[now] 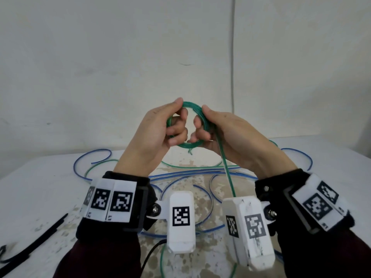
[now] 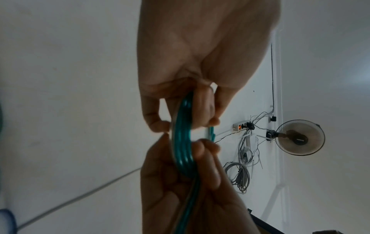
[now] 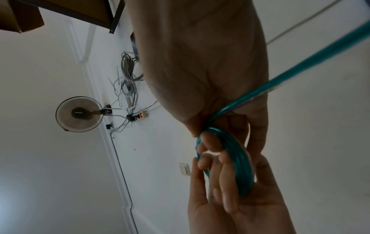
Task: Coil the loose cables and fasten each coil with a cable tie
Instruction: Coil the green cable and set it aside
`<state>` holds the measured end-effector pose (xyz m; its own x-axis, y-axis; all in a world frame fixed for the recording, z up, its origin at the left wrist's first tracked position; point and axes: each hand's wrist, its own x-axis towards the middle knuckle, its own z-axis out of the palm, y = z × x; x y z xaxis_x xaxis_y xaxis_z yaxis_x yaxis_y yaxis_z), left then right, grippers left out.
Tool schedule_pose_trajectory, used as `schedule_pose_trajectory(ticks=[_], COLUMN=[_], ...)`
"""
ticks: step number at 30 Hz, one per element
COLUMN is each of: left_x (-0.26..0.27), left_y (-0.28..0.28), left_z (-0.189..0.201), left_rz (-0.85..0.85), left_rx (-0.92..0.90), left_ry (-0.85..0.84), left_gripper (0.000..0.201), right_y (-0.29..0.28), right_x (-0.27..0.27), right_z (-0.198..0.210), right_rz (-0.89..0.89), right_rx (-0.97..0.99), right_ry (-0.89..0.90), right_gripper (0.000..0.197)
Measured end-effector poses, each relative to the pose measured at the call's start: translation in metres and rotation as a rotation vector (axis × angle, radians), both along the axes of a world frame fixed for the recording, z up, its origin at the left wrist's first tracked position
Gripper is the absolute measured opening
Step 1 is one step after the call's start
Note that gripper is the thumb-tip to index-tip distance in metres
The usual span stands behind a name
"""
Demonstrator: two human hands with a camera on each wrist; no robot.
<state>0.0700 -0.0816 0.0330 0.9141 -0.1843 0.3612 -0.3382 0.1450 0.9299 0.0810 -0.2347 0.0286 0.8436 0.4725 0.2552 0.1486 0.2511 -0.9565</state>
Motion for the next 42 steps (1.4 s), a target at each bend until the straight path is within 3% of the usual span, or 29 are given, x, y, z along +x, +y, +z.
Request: schedule_pose_trajectory(ticks=[4,10,13,16,22,28,31,38,42], left_x=[-0.005,-0.004,-0.007,-0.010,-0.004,-0.009,-0.014,-0.011,-0.012], left_y=[0.000,-0.002,-0.002,0.002,-0.001,0.006,0.009,-0.005,-0.009], left_z=[-0.001,-0.002,0.000,-0.001,-0.001,-0.001,0.001,0.005,0.002], left_rz=[-0.021,0.112,0.017,-0.015,0.079,-0.138,-0.164,-0.029,-0.079], left_rx=[0.200,0.048,0.164,0.276,0.091,0.254,0.356,0.048,0.130], left_ry=[0.034,-0.057,0.022,-0.044,-0.155,0.023,0.009,-0.102,-0.064], left_gripper=[0.037,0.036,0.038,0.036,0.035,0.035,0.033,0.037,0.040], right_y=[-0.001,0.000,-0.004,-0.002,-0.003,-0.007,-0.002,-0.006,-0.010], right_x=[0.000,0.001,0.002,0.001,0.002,0.002,-0.002,-0.002,-0.003], right_z=[-0.003,-0.001,-0.002,-0.002,0.002,0.001,0.000,0.007,0.008], right_rz=[-0.001,-0.051,-0.038,-0.053,-0.059,-0.039,-0.058,-0.028,-0.053], right_rx=[-0.114,-0.077,-0.143,-0.199,-0.033,-0.175,-0.268,-0.006,-0.095], right_ry=[-0.084,-0.053,-0.097,-0.124,-0.055,-0.136,-0.209,-0.062,-0.130], right_gripper=[0.039,0.039,0.037,0.036,0.041,0.037,0.039,0.041,0.040])
